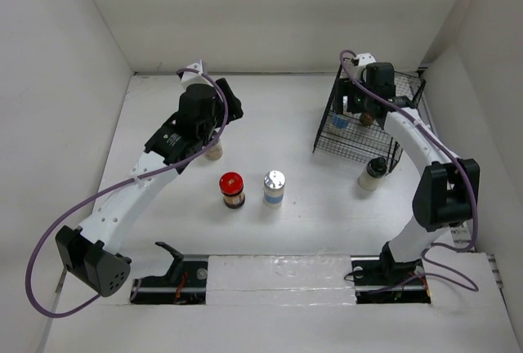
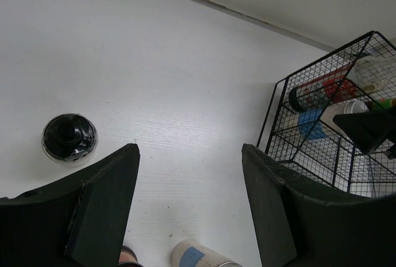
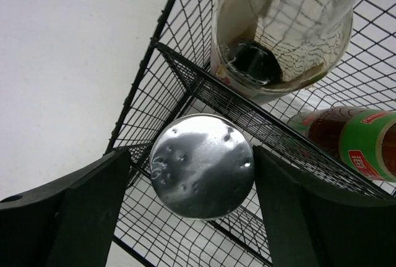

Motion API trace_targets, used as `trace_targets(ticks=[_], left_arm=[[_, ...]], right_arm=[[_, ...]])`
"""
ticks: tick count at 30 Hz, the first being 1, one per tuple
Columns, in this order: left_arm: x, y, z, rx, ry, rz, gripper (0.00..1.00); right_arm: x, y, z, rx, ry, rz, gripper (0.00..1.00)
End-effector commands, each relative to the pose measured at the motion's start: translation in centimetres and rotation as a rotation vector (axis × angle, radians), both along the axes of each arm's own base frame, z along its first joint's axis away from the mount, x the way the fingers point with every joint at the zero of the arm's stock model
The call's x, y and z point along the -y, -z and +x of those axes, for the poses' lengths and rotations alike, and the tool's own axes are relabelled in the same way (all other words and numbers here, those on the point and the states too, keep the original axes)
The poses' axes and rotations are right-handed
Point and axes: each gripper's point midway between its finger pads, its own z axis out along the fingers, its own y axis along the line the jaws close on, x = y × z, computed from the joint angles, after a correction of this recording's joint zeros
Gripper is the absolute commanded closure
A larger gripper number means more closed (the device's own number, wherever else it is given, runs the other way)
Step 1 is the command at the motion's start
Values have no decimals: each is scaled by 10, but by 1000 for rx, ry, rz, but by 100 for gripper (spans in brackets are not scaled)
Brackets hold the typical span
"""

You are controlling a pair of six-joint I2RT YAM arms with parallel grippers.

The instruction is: Organize the condiment bottles

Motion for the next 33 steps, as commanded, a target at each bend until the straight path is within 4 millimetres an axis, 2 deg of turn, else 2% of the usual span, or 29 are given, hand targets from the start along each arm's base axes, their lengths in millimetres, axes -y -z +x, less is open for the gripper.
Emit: trace_targets(ticks=[1, 4, 5, 7, 9, 10, 11, 12, 13, 14, 15, 16, 17, 18, 19, 20, 21, 22, 23, 24, 28, 30, 32, 33], left_arm=[[-3, -24, -1, 59, -5, -11, 37], [-3, -24, -1, 59, -5, -11, 37], [-3, -24, -1, 59, -5, -11, 37], [-3, -24, -1, 59, -5, -11, 37], [-4, -19, -1, 50, -5, -5, 37], [-5, -25, 0, 62, -14, -9, 37], [-6, -22, -2, 52, -11, 6, 37], [-11, -27, 0, 62, -29, 4, 37], [-11, -25, 0, 55, -29, 9, 39], [-16, -29, -1, 64, -38, 3, 42], [-16, -27, -2, 56, -38, 8, 42], [-17, -30, -4, 64, -38, 3, 43], [-18, -27, -5, 54, -38, 10, 43], [-18, -27, -5, 53, -38, 10, 44], [-20, -23, -8, 41, -41, 9, 44], [-20, -23, -8, 40, -41, 9, 44], [-20, -15, -9, 20, -40, 22, 44], [-20, -15, -9, 18, -44, 13, 44], [-23, -11, -8, 10, -53, 18, 44], [-24, -9, -9, 1, -53, 24, 43], [-31, -10, -10, 2, -72, 28, 40], [-34, -13, -11, 12, -77, 34, 40], [-34, -13, -12, 12, -77, 34, 40], [-34, -11, -13, 2, -81, 30, 39]], right_arm=[[-11, -65, 6, 157, -23, 35, 15], [-10, -79, -3, 160, -23, 36, 12], [-9, -98, -7, 202, -23, 43, 12], [-7, -117, -24, 240, -15, 41, 12], [-14, -124, -41, 254, -31, 41, 20], [-26, -128, -52, 264, -63, 47, 28], [-36, -128, -63, 265, -101, 59, 42], [-46, -123, -82, 260, -146, 71, 82], [-64, -118, -98, 241, -225, 94, 94], [-94, -109, -121, 218, -337, 98, 100], [-106, -97, -142, 198, -415, 84, 100], [-124, -88, -162, 174, -510, 93, 99], [-143, -74, -190, 121, -606, 84, 91], [-150, -66, -204, 93, -653, 75, 63], [-153, -55, -219, 63, -689, 74, 45], [-159, -51, -231, 53, -728, 80, 31], [-169, -46, -250, 32, -791, 84, 19], [-173, -39, -259, 26, -826, 79, 5], [-177, -39, -265, 25, -849, 80, 1], [-186, -26, -273, 0, -900, 52, 1], [-205, -5, -280, -34, -954, -1, 1], [-212, 8, -273, -36, -942, -21, 1], [-224, 3, -263, 8, -935, 9, 1], [-227, 15, -259, -14, -927, -7, 1]])
